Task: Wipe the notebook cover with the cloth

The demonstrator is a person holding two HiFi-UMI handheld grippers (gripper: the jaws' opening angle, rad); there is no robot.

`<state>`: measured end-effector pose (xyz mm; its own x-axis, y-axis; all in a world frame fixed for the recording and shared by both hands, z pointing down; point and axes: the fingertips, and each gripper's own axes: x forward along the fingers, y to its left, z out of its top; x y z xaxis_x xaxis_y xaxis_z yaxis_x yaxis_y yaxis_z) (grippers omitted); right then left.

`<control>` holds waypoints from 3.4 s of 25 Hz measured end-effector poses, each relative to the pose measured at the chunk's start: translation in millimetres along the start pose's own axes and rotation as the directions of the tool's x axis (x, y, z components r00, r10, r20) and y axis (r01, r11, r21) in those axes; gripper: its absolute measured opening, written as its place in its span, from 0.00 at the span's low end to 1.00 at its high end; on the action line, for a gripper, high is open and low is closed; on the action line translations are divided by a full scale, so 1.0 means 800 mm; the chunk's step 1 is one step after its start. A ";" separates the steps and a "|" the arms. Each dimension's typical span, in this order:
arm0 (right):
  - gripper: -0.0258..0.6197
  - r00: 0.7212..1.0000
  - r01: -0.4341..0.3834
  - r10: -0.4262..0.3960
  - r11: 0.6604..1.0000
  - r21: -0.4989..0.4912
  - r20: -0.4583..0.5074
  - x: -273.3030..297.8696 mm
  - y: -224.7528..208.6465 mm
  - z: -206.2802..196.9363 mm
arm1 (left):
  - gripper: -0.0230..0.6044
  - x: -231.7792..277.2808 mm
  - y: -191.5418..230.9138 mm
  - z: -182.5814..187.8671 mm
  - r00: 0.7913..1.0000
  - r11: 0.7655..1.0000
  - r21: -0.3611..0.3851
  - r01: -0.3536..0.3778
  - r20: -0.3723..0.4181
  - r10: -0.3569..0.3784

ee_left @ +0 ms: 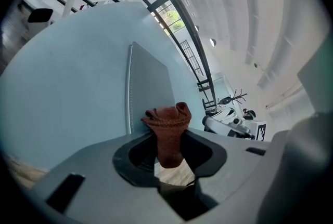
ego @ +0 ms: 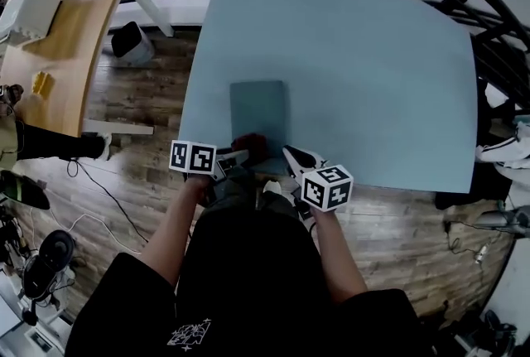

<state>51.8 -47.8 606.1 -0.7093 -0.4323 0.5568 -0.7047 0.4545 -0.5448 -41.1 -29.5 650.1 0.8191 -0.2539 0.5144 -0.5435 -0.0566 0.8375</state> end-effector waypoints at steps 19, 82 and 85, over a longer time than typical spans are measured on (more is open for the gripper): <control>0.05 0.994 -0.088 0.083 0.993 -0.073 -0.067 0.024 0.029 -0.006 | 0.24 -0.069 0.037 -0.007 0.984 0.994 -0.080 -0.069 0.160 0.081; 0.05 0.800 0.189 0.001 0.949 -0.254 0.600 -0.204 0.156 0.286 | 0.24 -0.335 -0.244 0.163 0.613 0.757 0.438 -0.485 0.788 -0.063; 0.05 0.781 0.204 0.006 0.943 -0.264 0.625 -0.213 0.172 0.295 | 0.24 -0.353 -0.252 0.170 0.598 0.729 0.456 -0.511 0.798 -0.080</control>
<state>71.9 -95.2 288.4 -0.5690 -0.8214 0.0400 -0.8045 0.5459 -0.2340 -187.8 -77.6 310.6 0.3864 -0.9175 0.0938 -0.8984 -0.3514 0.2634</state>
